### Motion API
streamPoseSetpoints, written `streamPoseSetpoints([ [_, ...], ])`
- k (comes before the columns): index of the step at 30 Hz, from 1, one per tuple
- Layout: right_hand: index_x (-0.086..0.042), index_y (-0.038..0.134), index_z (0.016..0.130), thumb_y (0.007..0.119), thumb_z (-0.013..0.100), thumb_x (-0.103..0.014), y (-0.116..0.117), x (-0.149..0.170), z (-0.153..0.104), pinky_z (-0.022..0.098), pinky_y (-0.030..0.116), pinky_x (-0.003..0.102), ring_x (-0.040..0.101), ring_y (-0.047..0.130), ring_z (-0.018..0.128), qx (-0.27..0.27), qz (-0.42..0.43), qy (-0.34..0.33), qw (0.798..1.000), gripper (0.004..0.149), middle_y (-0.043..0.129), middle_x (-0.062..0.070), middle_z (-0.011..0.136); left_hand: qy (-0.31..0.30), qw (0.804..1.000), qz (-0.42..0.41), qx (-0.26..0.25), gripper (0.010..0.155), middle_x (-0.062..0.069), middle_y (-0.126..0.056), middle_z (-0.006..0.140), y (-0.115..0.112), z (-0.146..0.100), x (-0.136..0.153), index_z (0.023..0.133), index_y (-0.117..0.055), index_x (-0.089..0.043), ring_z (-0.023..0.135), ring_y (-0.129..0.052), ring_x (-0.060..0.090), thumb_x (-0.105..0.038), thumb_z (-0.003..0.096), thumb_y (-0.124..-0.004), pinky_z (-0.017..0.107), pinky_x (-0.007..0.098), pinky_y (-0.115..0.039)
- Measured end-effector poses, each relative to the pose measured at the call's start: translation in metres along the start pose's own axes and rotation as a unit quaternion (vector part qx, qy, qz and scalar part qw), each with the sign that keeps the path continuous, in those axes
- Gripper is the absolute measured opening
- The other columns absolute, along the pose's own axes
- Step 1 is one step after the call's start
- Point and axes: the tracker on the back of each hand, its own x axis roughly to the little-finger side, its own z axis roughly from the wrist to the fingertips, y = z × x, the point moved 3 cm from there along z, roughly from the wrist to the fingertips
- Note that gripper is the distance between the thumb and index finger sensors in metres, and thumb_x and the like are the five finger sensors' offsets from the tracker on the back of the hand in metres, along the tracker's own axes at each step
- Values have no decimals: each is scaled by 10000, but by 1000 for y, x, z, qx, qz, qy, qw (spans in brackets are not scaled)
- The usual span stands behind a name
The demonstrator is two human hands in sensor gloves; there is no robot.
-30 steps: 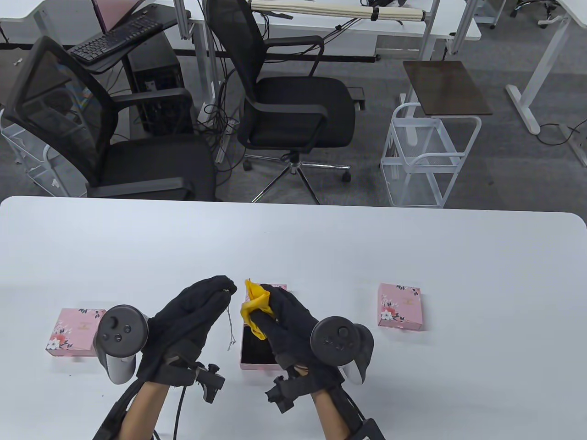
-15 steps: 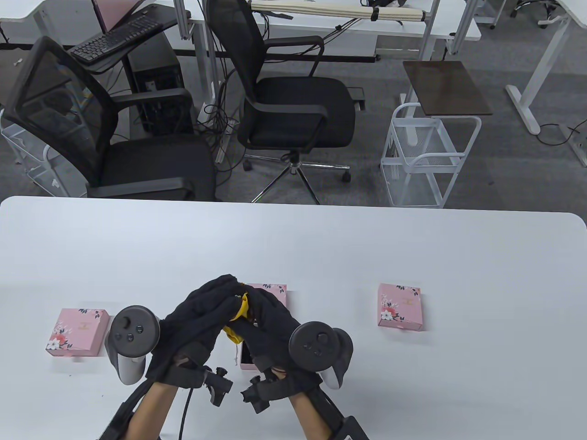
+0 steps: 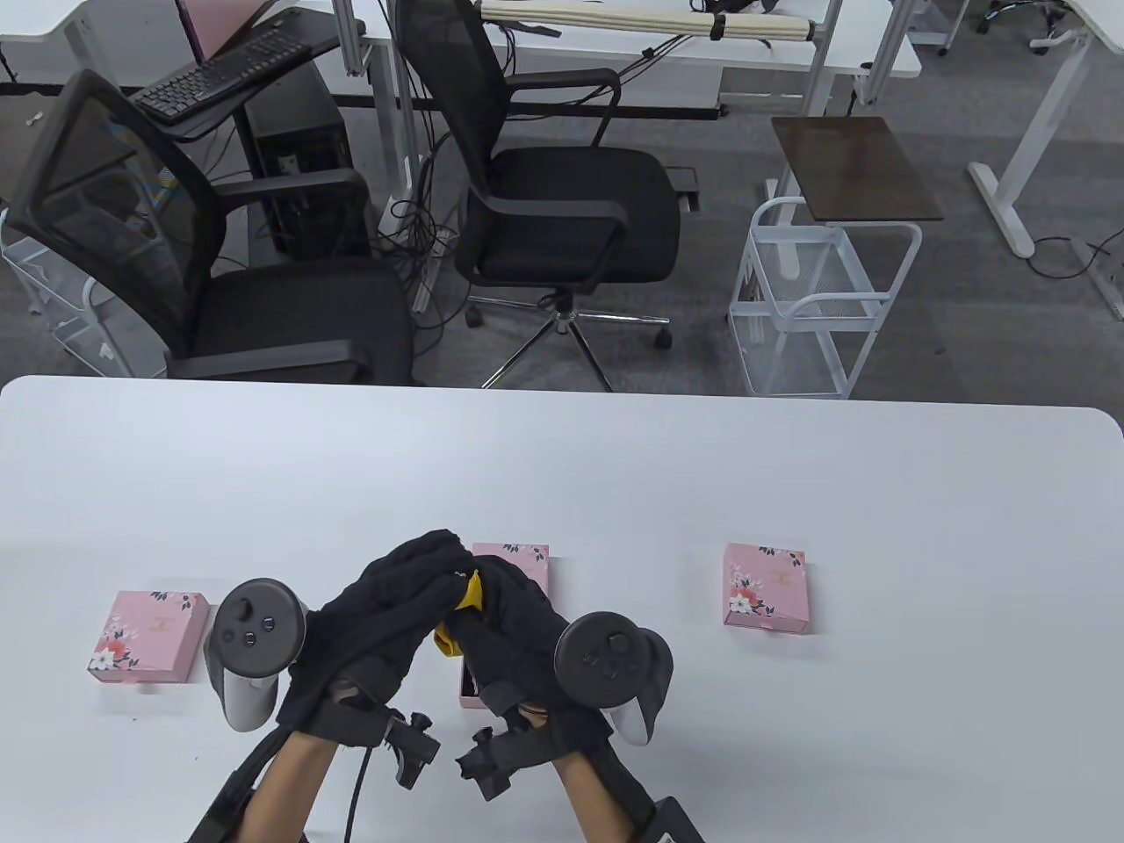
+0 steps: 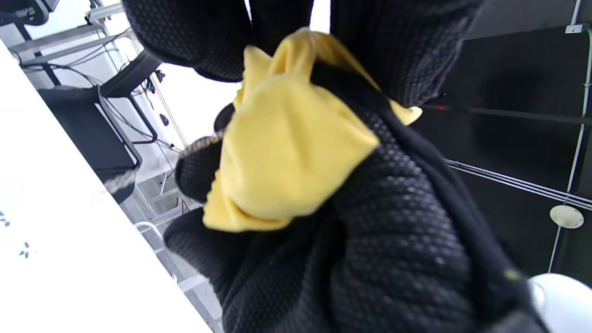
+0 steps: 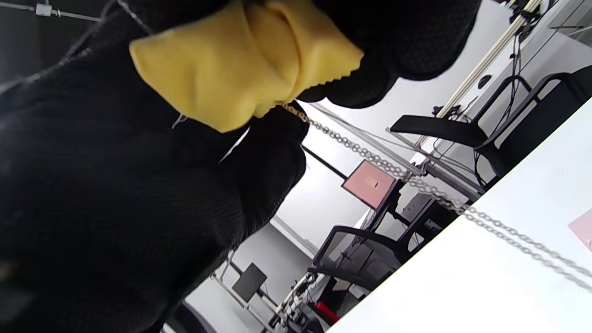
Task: Dust necklace
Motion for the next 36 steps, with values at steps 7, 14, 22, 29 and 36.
streamPoseSetpoints([
  [7, -101, 727, 984, 692, 663, -300, 1, -8, -1, 577, 739, 541, 456, 848, 752, 14, -65, -23, 998, 379, 778, 260, 968, -6, 1000, 4, -19, 369, 43, -899, 1003, 5, -1, -1, 889, -916, -303, 916, -792, 328, -464, 560, -875, 646, 499, -739],
  [14, -117, 746, 995, 743, 642, -243, -1, -4, -1, 548, 767, 529, 424, 896, 683, 18, -21, -2, 1000, 375, 852, 225, 897, -15, 1000, 6, -18, 369, 34, -875, 1027, 4, 0, -1, 892, -911, -307, 925, -780, 328, -462, 560, -874, 650, 500, -734],
  [22, -138, 801, 940, 733, 638, -325, 0, -3, -2, 538, 770, 517, 400, 910, 651, 15, -33, -1, 999, 361, 888, 184, 849, -23, 999, -2, -30, 368, 24, -916, 987, 9, -1, -3, 888, -913, -308, 885, -824, 305, -464, 558, -872, 624, 473, -765],
  [29, -114, 785, 956, 738, 636, -304, 3, 0, -1, 547, 759, 523, 409, 895, 670, -2, -20, 10, 1000, 375, 874, 189, 863, -28, 999, 1, -37, 368, 22, -920, 980, 10, -2, -2, 889, -913, -305, 879, -827, 301, -462, 558, -873, 621, 468, -766],
  [36, -128, 756, 973, 730, 633, -265, 10, -2, -1, 567, 741, 534, 422, 868, 709, -23, -55, 0, 998, 367, 836, 199, 908, -31, 999, -10, -40, 368, 20, -925, 973, 14, -3, -3, 889, -912, -305, 874, -831, 296, -461, 558, -872, 618, 464, -770],
])
